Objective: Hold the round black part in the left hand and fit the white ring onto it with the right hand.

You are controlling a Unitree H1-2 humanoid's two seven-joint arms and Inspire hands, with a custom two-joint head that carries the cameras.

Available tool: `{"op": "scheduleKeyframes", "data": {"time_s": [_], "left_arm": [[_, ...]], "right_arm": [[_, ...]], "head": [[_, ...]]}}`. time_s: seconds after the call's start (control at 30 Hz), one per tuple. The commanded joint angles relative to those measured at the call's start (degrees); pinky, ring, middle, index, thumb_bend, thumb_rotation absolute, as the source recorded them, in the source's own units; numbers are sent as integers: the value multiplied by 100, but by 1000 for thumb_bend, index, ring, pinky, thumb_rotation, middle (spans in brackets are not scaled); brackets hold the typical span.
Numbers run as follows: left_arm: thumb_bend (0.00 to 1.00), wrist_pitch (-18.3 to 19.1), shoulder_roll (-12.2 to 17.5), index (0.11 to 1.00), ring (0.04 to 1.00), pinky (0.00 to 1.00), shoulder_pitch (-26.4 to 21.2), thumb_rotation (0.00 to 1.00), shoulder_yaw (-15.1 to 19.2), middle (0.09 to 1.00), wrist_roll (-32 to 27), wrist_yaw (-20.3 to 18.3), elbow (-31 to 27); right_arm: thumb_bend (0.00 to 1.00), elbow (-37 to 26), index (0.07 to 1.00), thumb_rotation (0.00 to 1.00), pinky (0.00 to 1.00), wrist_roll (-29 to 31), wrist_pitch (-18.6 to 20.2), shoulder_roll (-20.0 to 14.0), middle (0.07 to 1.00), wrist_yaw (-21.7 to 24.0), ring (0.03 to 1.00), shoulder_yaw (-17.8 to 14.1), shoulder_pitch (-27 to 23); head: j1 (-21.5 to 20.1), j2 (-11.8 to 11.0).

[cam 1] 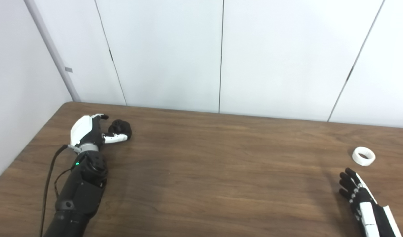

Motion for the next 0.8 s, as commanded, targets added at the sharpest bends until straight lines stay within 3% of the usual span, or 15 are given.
{"op": "scheduleKeyframes", "data": {"time_s": [0.0, 0.77], "left_arm": [[898, -23, 222, 807, 979, 1000, -317, 231, -21, 925, 77, 80, -27], [893, -6, 192, 735, 968, 1000, -390, 217, -188, 907, -50, 3, 173]], "right_arm": [[622, 77, 926, 983, 907, -12, -80, 97, 917, -62, 925, 28, 103], [628, 72, 920, 986, 904, -65, -88, 120, 907, -127, 905, 42, 74]], "head": [[0, 1], [-61, 5]]}}
